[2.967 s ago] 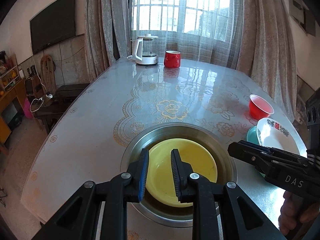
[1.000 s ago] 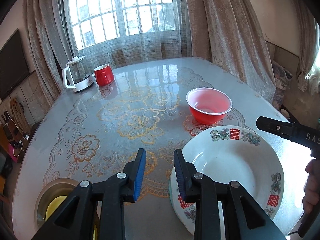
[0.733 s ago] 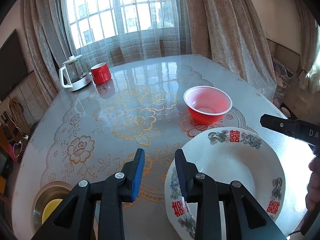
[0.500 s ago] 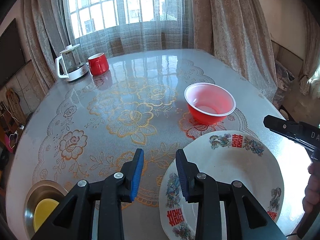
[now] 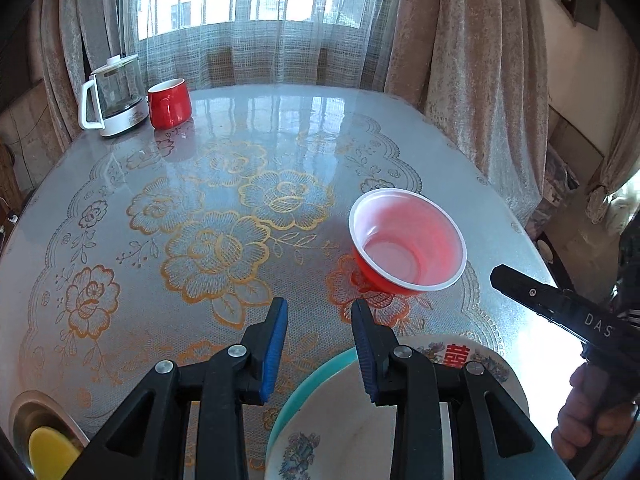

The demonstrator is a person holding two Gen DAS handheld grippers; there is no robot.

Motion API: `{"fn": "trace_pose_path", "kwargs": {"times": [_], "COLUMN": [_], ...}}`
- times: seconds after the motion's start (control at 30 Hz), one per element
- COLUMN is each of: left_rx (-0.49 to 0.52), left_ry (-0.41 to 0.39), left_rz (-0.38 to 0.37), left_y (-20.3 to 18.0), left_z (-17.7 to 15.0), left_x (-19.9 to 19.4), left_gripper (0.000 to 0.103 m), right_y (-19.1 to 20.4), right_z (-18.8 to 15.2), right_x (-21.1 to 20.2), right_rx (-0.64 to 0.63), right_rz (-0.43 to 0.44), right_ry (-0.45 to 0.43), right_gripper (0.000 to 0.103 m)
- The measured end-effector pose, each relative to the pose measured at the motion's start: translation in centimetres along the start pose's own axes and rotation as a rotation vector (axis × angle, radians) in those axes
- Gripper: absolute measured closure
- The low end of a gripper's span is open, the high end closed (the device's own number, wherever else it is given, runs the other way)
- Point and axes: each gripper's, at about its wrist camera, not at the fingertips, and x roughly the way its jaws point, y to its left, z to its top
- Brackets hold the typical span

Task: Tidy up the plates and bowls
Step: 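Grasp the red bowl rim with the left tool while the right tool grips the same rim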

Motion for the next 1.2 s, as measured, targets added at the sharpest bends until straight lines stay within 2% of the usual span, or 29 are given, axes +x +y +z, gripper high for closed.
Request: {"fn": "trace_pose_path", "kwargs": {"times": [0.37, 0.47, 0.53, 0.67, 0.8, 1.0, 1.2], "left_rx": [-0.078, -0.071, -0.066, -0.042, -0.010, -0.010, 0.036], "left_ry": [0.080, 0.093, 0.108, 0.120, 0.081, 0.068, -0.019], "left_rz": [-0.052, -0.055, -0.070, -0.111, -0.112, -0.130, -0.116], "left_y": [-0.8, -1.3, -1.7, -2.6, -3.3, -3.3, -3.9], "left_z": [2.9, 3.2, 3.5, 3.5, 3.5, 3.1, 2.8], "left_x": [4.7, 5.8, 6.4, 7.0, 6.2, 5.2, 2.2], "left_gripper": [0.070, 0.070, 0.070, 0.079, 0.079, 0.079, 0.079], "right_y": [-0.8, -0.7, -0.7, -0.4, -0.3, -0.5, 0.6], "right_z": [2.4, 2.4, 2.3, 2.1, 2.2, 1.9, 1.8], "right_x": [3.3, 4.3, 4.7, 4.8, 4.0, 3.8, 2.1], "right_rx": [0.016, 0.008, 0.003, -0.022, -0.042, -0.044, -0.067], "right_rz": [0.010, 0.001, 0.002, 0.005, 0.001, -0.003, 0.018], "right_ry": [0.048, 0.068, 0.080, 0.081, 0.056, 0.062, 0.031], "right_gripper": [0.072, 0.077, 0.084, 0.089, 0.089, 0.090, 0.090]}}
